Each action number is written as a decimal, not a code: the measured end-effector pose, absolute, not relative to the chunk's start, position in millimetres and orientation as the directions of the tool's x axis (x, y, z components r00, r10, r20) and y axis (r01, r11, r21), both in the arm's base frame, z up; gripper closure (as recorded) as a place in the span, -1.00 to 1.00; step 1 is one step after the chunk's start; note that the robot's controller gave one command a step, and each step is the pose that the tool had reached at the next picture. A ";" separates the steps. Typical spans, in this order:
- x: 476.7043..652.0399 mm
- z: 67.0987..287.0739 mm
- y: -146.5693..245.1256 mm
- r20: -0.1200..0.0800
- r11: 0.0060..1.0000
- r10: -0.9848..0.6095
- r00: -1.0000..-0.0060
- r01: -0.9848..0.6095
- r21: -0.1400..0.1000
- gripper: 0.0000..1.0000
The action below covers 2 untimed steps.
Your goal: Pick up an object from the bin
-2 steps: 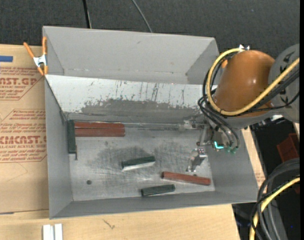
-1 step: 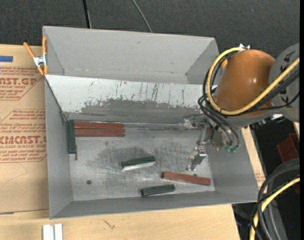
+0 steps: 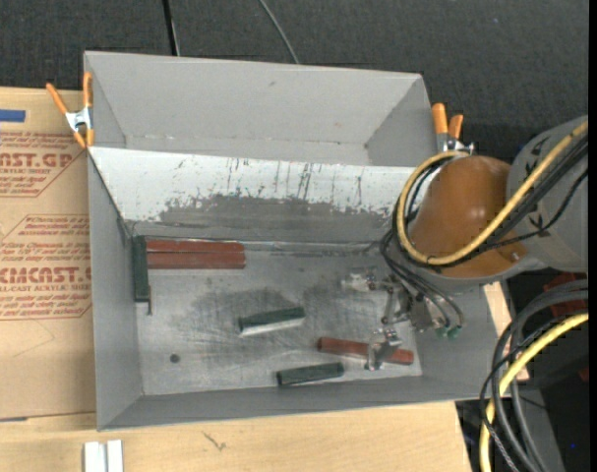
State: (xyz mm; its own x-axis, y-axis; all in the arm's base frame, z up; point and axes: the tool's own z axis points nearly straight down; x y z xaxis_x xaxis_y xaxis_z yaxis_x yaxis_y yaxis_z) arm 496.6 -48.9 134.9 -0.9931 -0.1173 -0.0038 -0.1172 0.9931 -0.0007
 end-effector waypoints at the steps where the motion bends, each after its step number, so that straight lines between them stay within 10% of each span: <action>1: 491.9 127.3 -54.4 0.001 0.996 -0.089 -0.996 -0.089 0.002 -1.00; 2: 486.1 120.2 -87.2 0.001 1.000 -0.025 -1.000 -0.025 0.000 -1.00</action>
Offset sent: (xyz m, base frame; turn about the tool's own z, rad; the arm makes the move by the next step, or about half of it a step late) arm -0.0100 -0.0374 -0.0135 0.0890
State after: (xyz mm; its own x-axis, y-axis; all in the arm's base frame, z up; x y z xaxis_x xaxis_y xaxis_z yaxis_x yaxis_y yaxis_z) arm 486.1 -87.2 120.2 -0.9997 -0.0252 0.0013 -0.0252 0.9997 0.0002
